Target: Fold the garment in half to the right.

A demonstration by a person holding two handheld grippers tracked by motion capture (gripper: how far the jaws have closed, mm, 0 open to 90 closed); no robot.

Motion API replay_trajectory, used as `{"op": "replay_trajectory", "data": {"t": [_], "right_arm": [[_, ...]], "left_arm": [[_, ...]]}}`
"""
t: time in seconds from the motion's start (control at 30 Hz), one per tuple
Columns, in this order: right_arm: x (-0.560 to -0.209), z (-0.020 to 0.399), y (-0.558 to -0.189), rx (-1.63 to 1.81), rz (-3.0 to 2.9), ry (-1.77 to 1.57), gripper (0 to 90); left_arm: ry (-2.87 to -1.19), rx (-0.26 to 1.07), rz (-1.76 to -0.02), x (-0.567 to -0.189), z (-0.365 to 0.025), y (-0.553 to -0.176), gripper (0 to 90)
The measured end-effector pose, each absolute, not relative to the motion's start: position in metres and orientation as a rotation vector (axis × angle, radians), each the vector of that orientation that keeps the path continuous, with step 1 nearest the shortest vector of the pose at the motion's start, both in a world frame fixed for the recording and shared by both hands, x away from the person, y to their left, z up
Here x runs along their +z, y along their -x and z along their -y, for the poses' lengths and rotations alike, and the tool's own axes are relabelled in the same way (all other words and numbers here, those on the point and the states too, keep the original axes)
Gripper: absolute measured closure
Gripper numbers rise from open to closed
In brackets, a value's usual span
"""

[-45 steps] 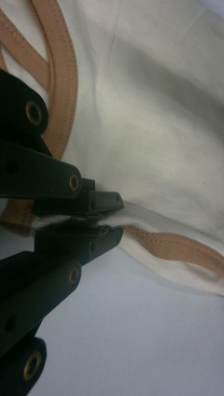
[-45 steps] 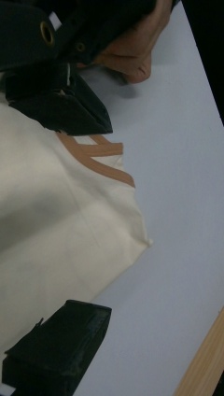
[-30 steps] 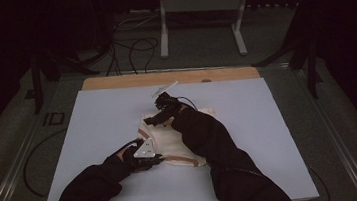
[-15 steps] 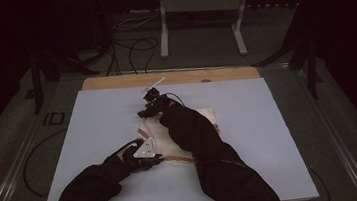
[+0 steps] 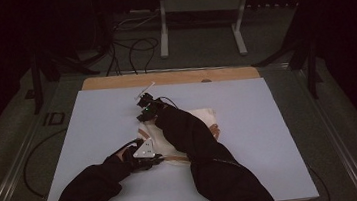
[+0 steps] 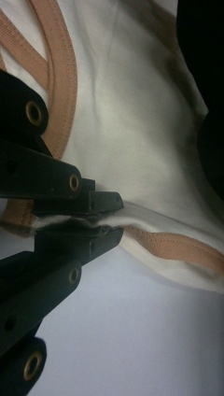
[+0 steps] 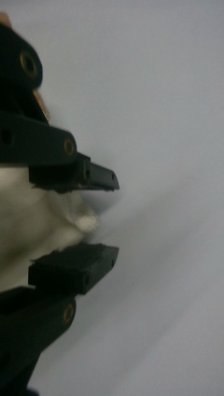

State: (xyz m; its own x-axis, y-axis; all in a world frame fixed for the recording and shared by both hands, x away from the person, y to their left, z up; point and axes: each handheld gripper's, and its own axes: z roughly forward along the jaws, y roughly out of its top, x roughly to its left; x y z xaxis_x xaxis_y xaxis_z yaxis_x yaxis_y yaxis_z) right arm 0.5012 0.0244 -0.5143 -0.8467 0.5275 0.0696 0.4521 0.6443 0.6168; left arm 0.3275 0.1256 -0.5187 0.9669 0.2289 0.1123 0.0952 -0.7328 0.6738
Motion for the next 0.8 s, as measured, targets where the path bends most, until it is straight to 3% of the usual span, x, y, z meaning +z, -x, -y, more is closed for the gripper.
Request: {"op": "replay_trajectory", "data": {"t": [0.23,0.3,0.37,0.8], "right_arm": [[-0.514,-0.026,-0.500,0.931,-2.729,-0.786,69.5],[-0.513,-0.029,-0.498,0.916,-2.740,-0.762,80.6],[-0.513,-0.030,-0.497,0.914,-2.753,-0.749,85.4],[-0.502,-0.025,-0.497,0.949,-2.734,-0.739,88.4]], "left_arm": [[-2.393,0.244,-0.226,-0.519,-0.126,-0.328,84.2],[-2.392,0.245,-0.228,-0.519,-0.125,-0.327,84.2],[-2.392,0.244,-0.230,-0.519,-0.125,-0.327,84.2],[-2.385,0.263,-0.221,-0.519,-0.125,-0.326,84.8]]}}
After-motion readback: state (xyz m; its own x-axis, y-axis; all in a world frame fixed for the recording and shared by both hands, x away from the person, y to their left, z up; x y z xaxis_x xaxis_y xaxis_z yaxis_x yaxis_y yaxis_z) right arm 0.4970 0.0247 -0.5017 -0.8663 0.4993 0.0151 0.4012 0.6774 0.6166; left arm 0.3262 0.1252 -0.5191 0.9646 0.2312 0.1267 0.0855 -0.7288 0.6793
